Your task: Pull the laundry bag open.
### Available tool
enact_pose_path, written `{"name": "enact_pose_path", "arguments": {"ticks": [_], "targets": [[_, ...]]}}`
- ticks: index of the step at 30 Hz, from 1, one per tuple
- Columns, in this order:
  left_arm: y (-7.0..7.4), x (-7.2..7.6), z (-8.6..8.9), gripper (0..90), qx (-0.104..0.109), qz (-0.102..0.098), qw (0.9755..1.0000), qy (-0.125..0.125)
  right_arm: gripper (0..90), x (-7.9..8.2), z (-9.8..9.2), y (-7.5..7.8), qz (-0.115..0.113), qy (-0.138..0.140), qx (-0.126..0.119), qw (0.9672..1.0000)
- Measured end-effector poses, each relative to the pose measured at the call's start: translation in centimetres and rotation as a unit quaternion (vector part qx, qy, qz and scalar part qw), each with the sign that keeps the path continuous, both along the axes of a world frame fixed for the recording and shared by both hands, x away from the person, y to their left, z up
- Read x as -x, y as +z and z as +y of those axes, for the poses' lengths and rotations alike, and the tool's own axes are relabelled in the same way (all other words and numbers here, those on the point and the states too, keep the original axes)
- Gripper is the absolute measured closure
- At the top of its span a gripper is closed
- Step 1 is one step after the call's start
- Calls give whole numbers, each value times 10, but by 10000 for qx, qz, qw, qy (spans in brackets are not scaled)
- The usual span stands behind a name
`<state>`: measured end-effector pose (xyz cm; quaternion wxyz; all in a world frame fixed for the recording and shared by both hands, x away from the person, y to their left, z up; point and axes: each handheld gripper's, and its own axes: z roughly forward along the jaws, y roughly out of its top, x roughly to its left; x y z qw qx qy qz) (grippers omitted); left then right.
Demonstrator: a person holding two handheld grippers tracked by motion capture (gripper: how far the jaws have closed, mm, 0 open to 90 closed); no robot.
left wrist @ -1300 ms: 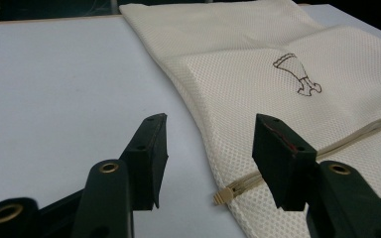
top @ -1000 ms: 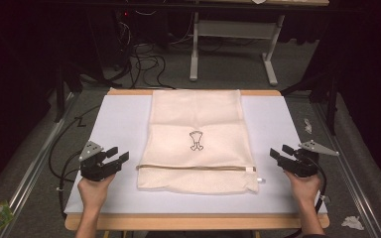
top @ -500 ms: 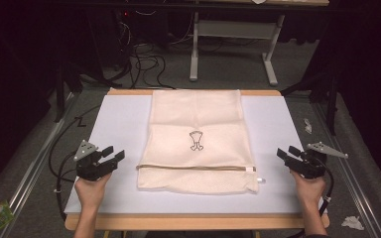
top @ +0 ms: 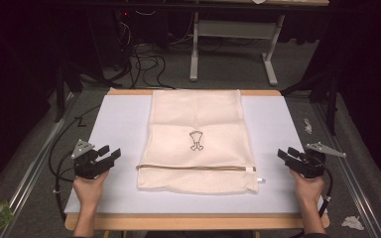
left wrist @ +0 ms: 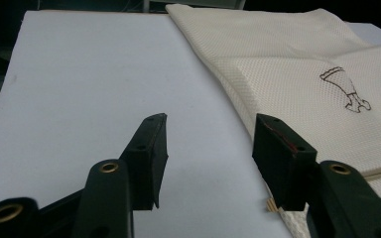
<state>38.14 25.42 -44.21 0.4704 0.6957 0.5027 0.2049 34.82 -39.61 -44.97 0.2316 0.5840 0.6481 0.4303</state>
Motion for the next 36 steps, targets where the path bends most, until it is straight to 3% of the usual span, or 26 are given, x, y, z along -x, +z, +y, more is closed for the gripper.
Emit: {"name": "enact_pose_path", "arguments": {"ticks": [15,18,22,26,31,36], "targets": [[-15,-14,-7,480,-177,162,9995,182,502,-9,7,-6,158,-24,92,9998],[-17,-16,-9,481,-248,101,9992,298,503,-12,8,-8,178,-68,121,9997],[-20,-20,-12,478,-213,236,9993,208,510,-14,9,-10,162,-39,163,9997],[-26,-25,-16,477,-339,347,9986,211,517,-14,12,-10,92,37,180,9998],[-29,-27,-20,478,-337,356,9986,212,517,-16,13,-12,153,17,230,9996],[-33,-30,-22,478,-356,376,9983,263,516,-17,15,-14,186,-16,492,9986]]}}
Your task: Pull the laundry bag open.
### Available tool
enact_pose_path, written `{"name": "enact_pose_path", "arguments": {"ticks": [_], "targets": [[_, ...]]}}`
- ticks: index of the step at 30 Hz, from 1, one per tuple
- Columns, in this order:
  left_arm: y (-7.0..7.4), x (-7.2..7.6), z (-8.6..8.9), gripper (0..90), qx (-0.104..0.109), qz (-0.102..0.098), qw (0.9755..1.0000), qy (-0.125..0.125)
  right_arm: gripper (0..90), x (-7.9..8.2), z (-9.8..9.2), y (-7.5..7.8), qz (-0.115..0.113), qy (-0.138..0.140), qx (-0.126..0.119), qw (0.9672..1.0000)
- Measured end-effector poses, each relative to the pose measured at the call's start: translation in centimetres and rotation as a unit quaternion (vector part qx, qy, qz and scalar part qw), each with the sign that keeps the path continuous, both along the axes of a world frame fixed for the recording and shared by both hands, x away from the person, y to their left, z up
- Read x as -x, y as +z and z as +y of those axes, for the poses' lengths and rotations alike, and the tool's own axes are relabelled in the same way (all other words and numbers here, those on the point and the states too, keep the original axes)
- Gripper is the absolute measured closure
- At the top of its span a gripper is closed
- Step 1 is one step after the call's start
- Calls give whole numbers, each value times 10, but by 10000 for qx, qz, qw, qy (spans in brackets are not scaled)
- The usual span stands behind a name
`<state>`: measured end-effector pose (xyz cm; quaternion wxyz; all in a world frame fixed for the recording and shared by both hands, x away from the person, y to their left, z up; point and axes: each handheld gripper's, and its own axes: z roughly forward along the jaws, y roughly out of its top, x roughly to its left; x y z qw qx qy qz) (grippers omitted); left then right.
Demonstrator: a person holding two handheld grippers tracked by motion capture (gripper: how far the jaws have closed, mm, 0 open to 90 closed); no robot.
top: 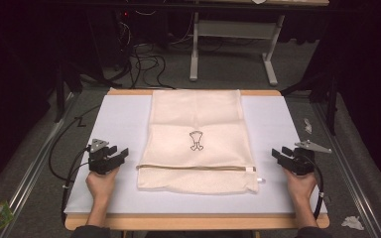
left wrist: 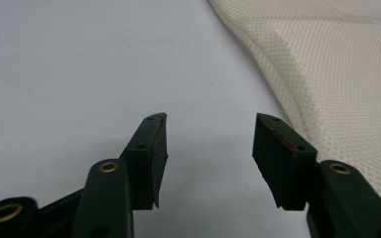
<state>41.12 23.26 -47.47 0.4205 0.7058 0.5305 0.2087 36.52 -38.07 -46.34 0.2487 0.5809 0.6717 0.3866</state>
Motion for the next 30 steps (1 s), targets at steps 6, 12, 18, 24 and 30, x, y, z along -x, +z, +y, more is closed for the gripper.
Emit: {"name": "enact_pose_path", "arguments": {"ticks": [6,12,18,24,30], "targets": [[-4,-3,-2,476,-34,-34,10000,3,514,-1,1,0,7,-7,61,10000],[-8,-7,-5,471,-92,-99,9999,64,513,-4,2,-3,49,-31,128,9999],[-8,-6,-6,464,-120,-149,9998,36,509,-6,4,-7,60,-10,155,9999],[-9,-5,-8,438,-200,-212,9995,-90,489,-5,4,-12,51,-41,102,9999],[-10,-7,-7,419,-129,-105,9999,-38,468,-5,3,-13,91,-91,21,9999]]}}
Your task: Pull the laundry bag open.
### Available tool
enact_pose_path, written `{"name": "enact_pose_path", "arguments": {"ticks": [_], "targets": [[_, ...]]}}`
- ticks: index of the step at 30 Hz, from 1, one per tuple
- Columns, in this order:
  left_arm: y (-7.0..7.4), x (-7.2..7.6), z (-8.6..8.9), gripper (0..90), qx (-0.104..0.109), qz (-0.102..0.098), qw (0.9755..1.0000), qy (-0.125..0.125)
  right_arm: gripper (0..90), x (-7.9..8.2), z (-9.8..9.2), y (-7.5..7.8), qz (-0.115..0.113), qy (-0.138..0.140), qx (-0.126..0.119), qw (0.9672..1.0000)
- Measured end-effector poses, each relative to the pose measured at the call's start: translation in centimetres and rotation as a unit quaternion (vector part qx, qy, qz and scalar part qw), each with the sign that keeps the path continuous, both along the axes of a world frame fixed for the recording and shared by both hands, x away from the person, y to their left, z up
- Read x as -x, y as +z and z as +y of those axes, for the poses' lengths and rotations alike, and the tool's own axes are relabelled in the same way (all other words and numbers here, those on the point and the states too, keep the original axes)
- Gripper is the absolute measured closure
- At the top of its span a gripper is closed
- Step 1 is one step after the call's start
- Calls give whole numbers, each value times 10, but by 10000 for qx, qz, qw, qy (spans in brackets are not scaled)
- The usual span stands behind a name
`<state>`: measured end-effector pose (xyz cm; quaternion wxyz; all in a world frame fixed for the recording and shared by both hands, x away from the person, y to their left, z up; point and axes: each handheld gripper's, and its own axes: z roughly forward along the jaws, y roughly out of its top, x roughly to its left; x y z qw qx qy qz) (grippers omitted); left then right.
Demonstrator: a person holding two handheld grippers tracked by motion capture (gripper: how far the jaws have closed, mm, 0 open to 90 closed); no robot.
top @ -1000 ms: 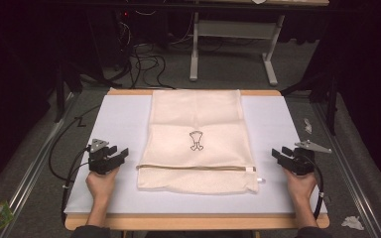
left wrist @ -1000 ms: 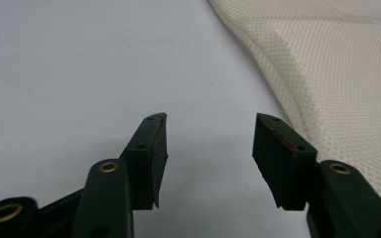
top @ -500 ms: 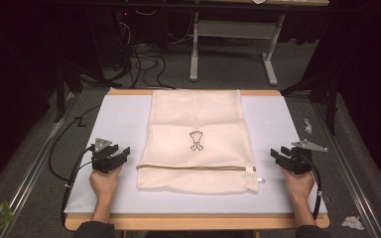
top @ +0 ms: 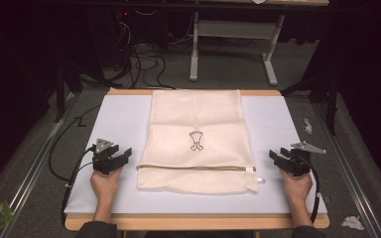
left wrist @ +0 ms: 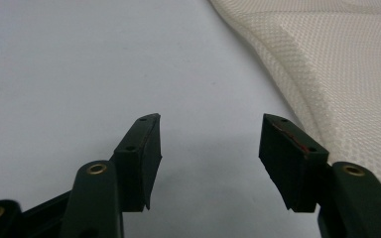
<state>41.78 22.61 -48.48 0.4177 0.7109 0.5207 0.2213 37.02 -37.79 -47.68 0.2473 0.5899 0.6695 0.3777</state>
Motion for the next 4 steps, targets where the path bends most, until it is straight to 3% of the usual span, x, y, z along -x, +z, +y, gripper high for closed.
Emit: {"name": "enact_pose_path", "arguments": {"ticks": [4], "targets": [[0,0,0,411,-13,-11,10000,-3,442,-1,-4,-1,-4,-23,-143,9999]]}}
